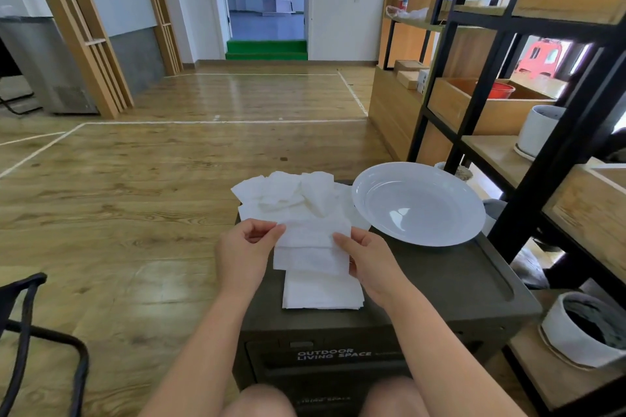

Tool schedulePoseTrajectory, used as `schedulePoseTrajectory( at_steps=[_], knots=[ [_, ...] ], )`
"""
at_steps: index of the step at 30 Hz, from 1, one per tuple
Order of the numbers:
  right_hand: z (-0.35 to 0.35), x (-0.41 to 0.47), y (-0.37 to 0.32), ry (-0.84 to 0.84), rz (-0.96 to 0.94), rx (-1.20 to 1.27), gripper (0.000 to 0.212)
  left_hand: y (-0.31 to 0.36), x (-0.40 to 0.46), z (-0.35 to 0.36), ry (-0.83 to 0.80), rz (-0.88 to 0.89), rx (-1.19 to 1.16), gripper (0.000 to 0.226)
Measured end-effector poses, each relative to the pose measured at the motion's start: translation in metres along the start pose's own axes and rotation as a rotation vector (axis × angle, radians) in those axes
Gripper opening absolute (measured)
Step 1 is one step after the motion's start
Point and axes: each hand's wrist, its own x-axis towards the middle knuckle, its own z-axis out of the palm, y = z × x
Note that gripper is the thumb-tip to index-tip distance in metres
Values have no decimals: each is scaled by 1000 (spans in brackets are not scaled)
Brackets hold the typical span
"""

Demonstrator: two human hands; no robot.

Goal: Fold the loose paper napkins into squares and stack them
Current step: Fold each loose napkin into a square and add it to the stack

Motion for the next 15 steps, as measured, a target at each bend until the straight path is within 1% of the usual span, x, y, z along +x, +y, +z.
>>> schedulePoseTrajectory(
  at_steps=[4,9,11,13,15],
  knots=[
    [-4,2,2,-45,123,276,26,-1,-1,3,50,56,-21,12],
    [-6,3,1,-67,217,522,20,-7,-1,6,71,126,-94,20],
    [-7,3,0,-67,265,634,22,-8,-1,6,64,168,-134,21],
    [-8,4,-1,-65,287,689,26,-11,1,4,7,239,-136,21],
    [-10,6,-1,-49,283,693,26,-12,1,2,-115,260,-93,18]
  ],
)
